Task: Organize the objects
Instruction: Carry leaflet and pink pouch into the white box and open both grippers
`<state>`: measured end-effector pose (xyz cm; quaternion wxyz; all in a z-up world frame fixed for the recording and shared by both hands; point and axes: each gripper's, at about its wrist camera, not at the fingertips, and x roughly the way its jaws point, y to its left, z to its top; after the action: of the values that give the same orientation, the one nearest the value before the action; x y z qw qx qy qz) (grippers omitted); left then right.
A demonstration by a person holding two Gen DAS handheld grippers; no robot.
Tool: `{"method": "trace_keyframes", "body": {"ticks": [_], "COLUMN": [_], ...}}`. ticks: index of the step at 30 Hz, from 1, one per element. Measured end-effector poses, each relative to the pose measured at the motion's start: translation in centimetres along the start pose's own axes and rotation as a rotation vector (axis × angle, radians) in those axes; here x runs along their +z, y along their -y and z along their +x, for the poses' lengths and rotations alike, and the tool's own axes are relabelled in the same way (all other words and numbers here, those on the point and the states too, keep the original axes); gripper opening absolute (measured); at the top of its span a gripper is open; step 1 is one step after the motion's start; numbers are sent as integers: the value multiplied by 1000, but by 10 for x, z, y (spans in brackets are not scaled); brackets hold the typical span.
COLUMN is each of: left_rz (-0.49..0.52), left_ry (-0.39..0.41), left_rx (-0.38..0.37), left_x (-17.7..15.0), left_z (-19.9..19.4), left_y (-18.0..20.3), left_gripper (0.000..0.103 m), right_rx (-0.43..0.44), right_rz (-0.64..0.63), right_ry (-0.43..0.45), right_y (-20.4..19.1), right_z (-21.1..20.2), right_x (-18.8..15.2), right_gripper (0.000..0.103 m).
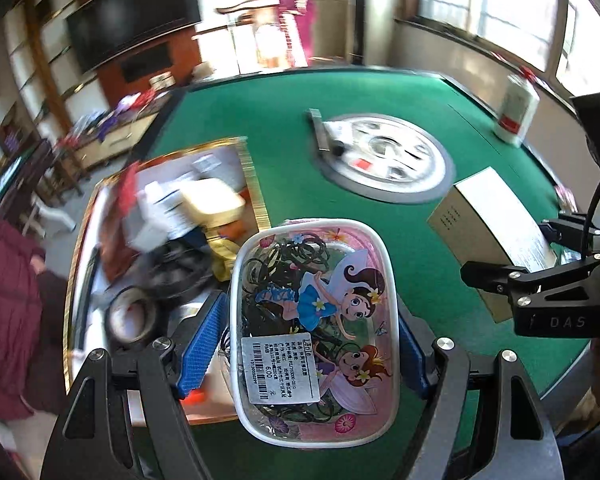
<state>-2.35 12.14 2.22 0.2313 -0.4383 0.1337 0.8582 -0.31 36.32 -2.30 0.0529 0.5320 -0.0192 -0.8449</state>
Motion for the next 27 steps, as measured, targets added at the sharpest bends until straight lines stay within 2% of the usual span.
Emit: {"method": "trace_keyframes", "body": {"ticks": [7,12,18,24,27], "left_rz": [-151,-212,-228,-230,-225], "left_ry": [-36,-77,-104,-115,-121], "left_rx": [72,104,119,120,113], "left_x": [-13,-23,-28,-28,-24], "left_z": [10,27,43,53,58], "left_y": [-78,-121,-145,-151,-150], "left_gripper": [72,72,72,72,73], "right_rx": [114,182,172,173,149], "right_rz": [-94,-115,-93,-70,-83], "right_ry": [19,-19,-96,-136,-123], "right_y": [-69,-118,-151,-170,-178], "right_z": [8,39,97,128,132], "right_x": [56,110,161,181,187], "right_gripper": [71,72,72,72,72]}}
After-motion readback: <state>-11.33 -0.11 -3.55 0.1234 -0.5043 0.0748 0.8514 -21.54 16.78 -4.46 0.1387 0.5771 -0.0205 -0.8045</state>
